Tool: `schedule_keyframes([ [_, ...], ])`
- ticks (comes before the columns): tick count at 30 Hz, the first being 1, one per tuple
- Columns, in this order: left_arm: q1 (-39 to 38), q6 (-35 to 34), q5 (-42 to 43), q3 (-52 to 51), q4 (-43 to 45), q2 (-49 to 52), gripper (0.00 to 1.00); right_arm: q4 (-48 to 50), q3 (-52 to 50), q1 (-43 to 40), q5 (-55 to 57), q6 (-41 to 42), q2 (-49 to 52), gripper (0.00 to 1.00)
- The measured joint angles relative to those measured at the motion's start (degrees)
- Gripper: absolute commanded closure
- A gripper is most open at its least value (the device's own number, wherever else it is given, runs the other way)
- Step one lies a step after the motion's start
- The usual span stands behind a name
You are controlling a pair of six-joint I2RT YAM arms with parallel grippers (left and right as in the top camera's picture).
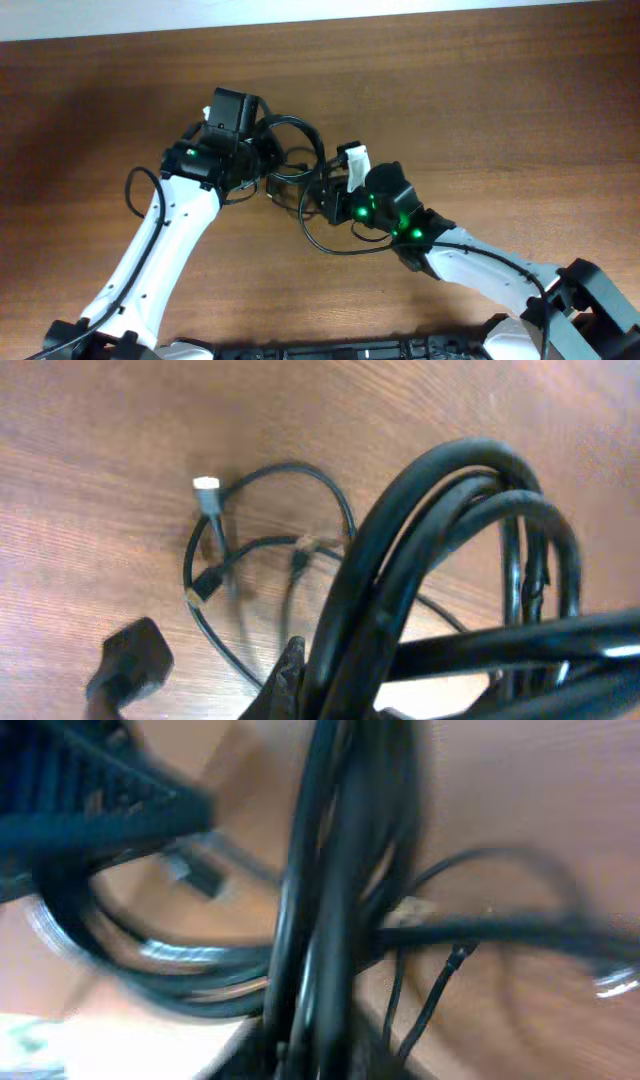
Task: Untangle cables
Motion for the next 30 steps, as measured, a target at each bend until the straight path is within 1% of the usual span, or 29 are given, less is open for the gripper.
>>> schedule_keyframes([
  [1, 0.1, 4.8, 0.6, 0.0, 0.1, 0.0, 1.0, -0.1, 0.0, -0.5, 4.1, -0.5, 0.0, 0.96],
  [2, 0.2, 7.4, 0.8, 0.0, -0.3, 0.0, 1.0, -1.4, 0.1, -1.9, 4.9, -0.9, -0.2, 0.96],
  [4, 4.1, 28.8, 2.6, 0.5, -5.6, -2.3, 1.0, -5.0, 0.2, -11.8, 4.3, -2.2, -2.5, 0.96],
  [5, 4.3, 39.3, 3.9, 0.7, -6.9, -3.8, 0.97, -7.0, 0.5, -15.8, 0.1, -2.7, -5.4, 0.96],
  [6, 4.3, 46.6, 4.5, 0.9, -8.1, -4.3, 0.81, -9.1, 0.8, -19.5, -5.6, -3.0, -7.4, 0.96],
  [7, 4.2, 50.1, 4.7, 0.9, -8.4, -4.3, 0.58, -10.4, 0.9, -21.9, -9.5, -3.2, -8.4, 0.92],
  [8, 4.2, 53.1, 5.2, 0.9, -8.4, -4.3, 0.43, -11.8, 0.9, -25.0, -12.9, -3.2, -8.9, 0.85],
  [9, 5.2, 54.8, 3.6, 0.9, -9.5, -4.6, 0.2, -14.0, 0.9, -29.8, -12.8, -2.7, -9.0, 0.7],
  [10, 6.4, 55.8, 2.4, 0.9, -9.5, -5.0, 0.01, -15.5, 0.7, -33.3, -11.7, -2.3, -8.8, 0.48],
  [11, 7.4, 56.2, 1.2, 1.0, -9.0, -5.4, 0.01, -15.8, 0.7, -33.9, -11.5, -2.8, -8.8, 0.32],
  [12, 7.3, 55.5, 0.9, 1.0, -8.3, -5.4, 0.01, -15.9, 0.7, -33.7, -11.6, -3.1, -8.8, 0.19],
  [13, 7.3, 53.9, 0.5, 1.0, -7.6, -5.4, 0.01, -15.9, 0.7, -33.6, -11.9, -3.6, -8.8, 0.08],
  [14, 7.3, 51.8, 0.3, 1.0, -6.8, -5.4, 0.01, -15.8, 0.6, -33.6, -13.2, -3.7, -8.8, 0.01],
  [16, 7.3, 47.1, 0.1, 1.0, -4.9, -5.4, 0.01, -15.7, 0.6, -33.6, -16.5, -4.3, -8.8, 0.01],
  [18, 7.3, 40.0, 0.1, 1.0, -1.7, -5.4, 0.01, -16.5, 1.5, -33.6, -18.7, -8.1, -9.6, 0.01],
  [19, 7.3, 37.3, 0.1, 1.0, -1.0, -5.4, 0.01, -18.9, 2.9, -33.6, -18.5, -9.4, -9.6, 0.01],
  [20, 7.3, 36.4, 0.1, 1.0, -0.9, -5.4, 0.01, -22.0, 4.8, -33.6, -17.5, -9.7, -9.6, 0.08],
  [21, 7.3, 32.4, 0.5, 1.0, -0.6, -5.4, 0.01, -25.7, 6.2, -33.6, -14.9, -7.3, -9.6, 0.12],
  [22, 7.3, 30.9, 1.9, 1.0, -0.1, -5.4, 0.01, -28.3, 6.6, -33.6, -12.9, -3.5, -9.1, 0.13],
  [23, 7.3, 30.0, 3.4, 1.0, 0.4, -5.4, 0.01, -29.7, 6.8, -33.6, -11.6, 0.2, -6.7, 0.13],
  [24, 7.3, 29.3, 4.9, 1.0, 1.7, -5.4, 0.01, -29.2, 6.8, -33.6, -10.7, 3.3, -2.1, 0.18],
  [25, 7.0, 29.0, 5.5, 1.1, 2.2, -5.4, 0.01, -26.9, 6.7, -33.6, -11.2, 4.6, 1.0, 0.24],
  [26, 6.8, 28.9, 5.8, 1.1, 3.0, -5.4, 0.01, -22.4, 6.8, -33.6, -12.7, 6.0, 4.7, 0.37],
  [27, 6.3, 28.7, 6.1, 1.1, 3.7, -5.4, 0.01, -18.1, 7.0, -33.6, -14.7, 8.3, 9.1, 0.57],
  [28, 5.5, 28.6, 6.4, 1.1, 4.0, -5.2, 0.01, -14.5, 6.7, -33.6, -16.3, 10.2, 11.8, 0.71],
  [29, 4.9, 28.5, 6.5, 1.1, 4.0, -5.0, 0.01, -8.0, 6.7, -33.6, -17.9, 11.0, 14.6, 0.96],
  [30, 3.4, 28.4, 6.6, 1.2, 5.2, -3.6, 0.01, -1.9, 6.9, -33.6, -20.3, 12.7, 17.3, 0.96],
])
